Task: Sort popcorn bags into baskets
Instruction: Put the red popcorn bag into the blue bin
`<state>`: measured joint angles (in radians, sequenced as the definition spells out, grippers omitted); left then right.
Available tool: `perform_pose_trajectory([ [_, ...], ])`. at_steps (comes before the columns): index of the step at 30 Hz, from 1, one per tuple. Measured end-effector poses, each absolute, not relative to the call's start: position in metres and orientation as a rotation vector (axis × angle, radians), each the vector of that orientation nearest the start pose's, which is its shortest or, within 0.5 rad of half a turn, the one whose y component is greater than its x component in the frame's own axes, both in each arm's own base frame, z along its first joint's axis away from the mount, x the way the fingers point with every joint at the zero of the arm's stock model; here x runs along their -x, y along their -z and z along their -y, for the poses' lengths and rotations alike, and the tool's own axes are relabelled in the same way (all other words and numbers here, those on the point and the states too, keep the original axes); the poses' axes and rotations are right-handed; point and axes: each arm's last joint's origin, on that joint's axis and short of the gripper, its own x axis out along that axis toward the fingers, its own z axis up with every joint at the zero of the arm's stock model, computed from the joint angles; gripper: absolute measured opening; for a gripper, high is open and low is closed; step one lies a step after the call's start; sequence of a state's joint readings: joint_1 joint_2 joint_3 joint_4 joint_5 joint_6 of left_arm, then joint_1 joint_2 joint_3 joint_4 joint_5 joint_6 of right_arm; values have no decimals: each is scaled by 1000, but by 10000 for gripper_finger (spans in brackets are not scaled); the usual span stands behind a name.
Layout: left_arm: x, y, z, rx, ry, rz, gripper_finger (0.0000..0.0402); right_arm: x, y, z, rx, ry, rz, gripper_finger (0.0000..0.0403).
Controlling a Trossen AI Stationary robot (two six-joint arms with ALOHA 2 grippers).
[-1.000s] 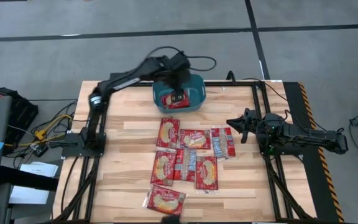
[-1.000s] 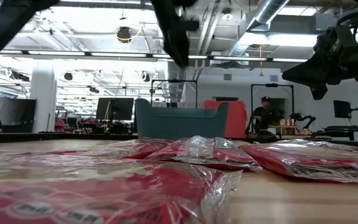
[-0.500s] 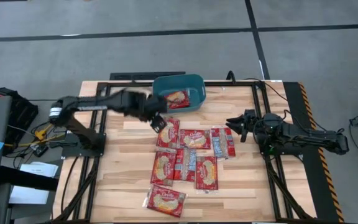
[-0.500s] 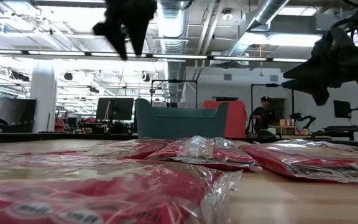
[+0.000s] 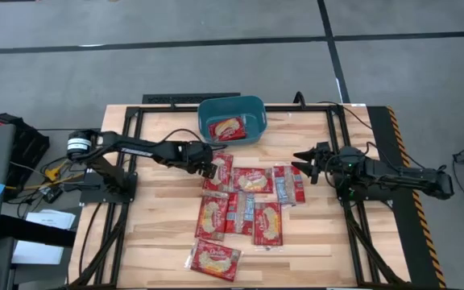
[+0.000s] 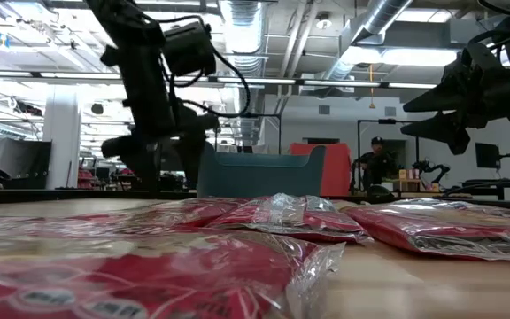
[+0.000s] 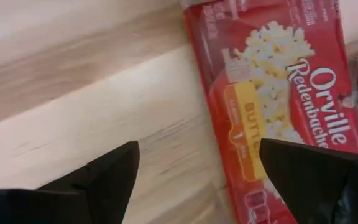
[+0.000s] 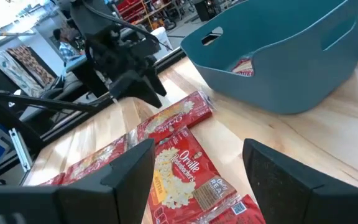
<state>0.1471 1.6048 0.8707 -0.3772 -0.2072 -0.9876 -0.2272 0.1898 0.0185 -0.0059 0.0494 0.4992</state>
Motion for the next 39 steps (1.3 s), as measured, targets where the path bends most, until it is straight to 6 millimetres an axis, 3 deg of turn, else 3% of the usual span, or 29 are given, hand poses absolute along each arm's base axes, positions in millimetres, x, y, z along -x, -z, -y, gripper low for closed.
perform_pose_trajectory([
  [8, -313, -135, -46, 915, -725, -854, 326, -104, -154, 26, -536, 316, -102, 270],
  [12, -317, -119, -46, 942, -757, -874, 299, -104, -154, 26, -537, 316, -101, 270],
  [15, -317, -116, -47, 955, -779, -875, 242, -104, -154, 26, -537, 316, -101, 270],
  [23, -315, -112, -46, 962, -790, -895, 21, -104, -153, 26, -536, 318, -102, 270],
  [29, -317, -116, -43, 1044, -683, -918, 7, -104, -153, 26, -534, 321, -101, 270],
  [39, -303, -164, -42, 1085, -618, -822, 2, -104, -153, 26, -521, 332, -99, 270],
])
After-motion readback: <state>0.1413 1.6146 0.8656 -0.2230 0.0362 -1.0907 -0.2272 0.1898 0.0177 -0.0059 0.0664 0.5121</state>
